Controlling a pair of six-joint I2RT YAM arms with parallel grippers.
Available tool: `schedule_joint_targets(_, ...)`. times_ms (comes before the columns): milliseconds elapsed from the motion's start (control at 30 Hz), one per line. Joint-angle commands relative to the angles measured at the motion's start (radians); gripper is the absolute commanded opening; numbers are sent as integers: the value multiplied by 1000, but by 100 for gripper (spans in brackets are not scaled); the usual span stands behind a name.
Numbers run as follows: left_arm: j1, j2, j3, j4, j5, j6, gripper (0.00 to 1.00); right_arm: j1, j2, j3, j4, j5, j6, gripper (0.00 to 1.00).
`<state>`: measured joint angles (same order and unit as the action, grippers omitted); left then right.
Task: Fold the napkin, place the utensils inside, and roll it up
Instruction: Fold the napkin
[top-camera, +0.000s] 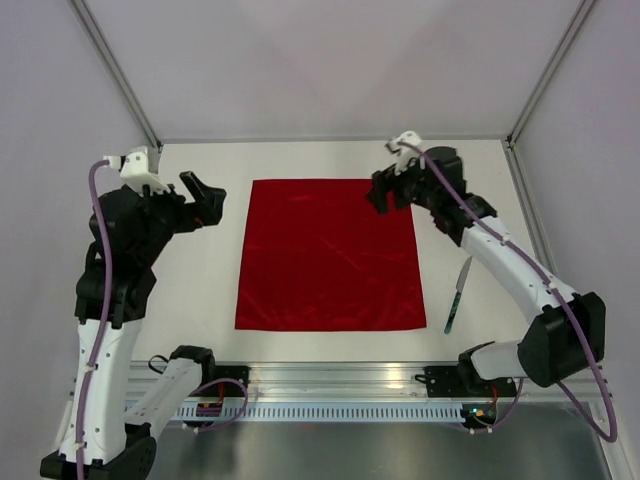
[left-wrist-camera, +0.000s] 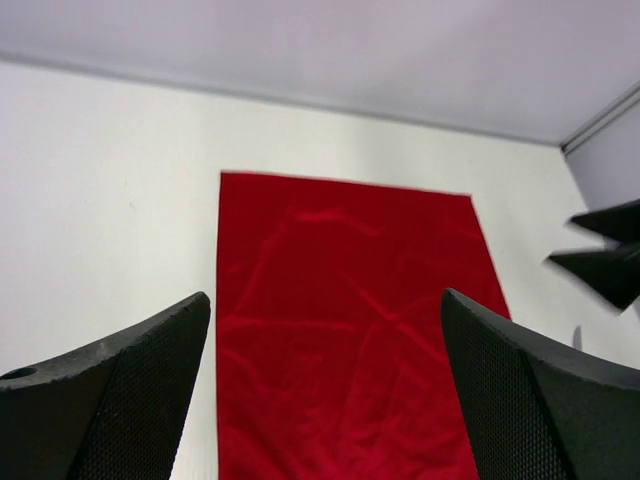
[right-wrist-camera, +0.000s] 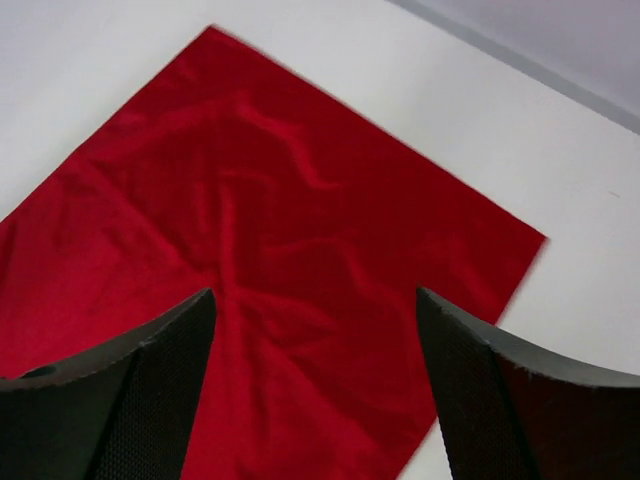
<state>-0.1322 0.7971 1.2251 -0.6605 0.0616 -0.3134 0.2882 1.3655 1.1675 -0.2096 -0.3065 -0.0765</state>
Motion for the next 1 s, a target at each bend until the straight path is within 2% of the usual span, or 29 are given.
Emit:
schedule_joint_targets(0, 3, 33, 158, -50, 30, -22, 100, 237, 56, 21, -10, 119, -22, 84)
schedule_joint_targets(167, 3, 82, 293, -93, 37, -47, 100, 616, 210, 76, 7, 248, -5, 74)
schedule_joint_targets(233, 3, 83, 312, -103, 29, -59, 100, 733, 309, 109, 1, 263, 3, 68)
schedule_joint_targets(333, 3, 82, 326, -116, 24, -69, 100, 853, 431, 203, 1, 300, 9, 63)
schedule_joint_targets(467, 5, 79, 338, -143, 18, -69, 100, 916, 555, 293, 4, 296, 47, 62)
schedule_joint_targets(667, 5, 77, 349, -160, 0, -55, 100, 1000, 659, 368, -7, 300, 60, 61)
schedule_joint_targets(967, 3, 71, 346, -166, 3, -47, 100, 1022, 782, 454, -14, 296, 98, 61)
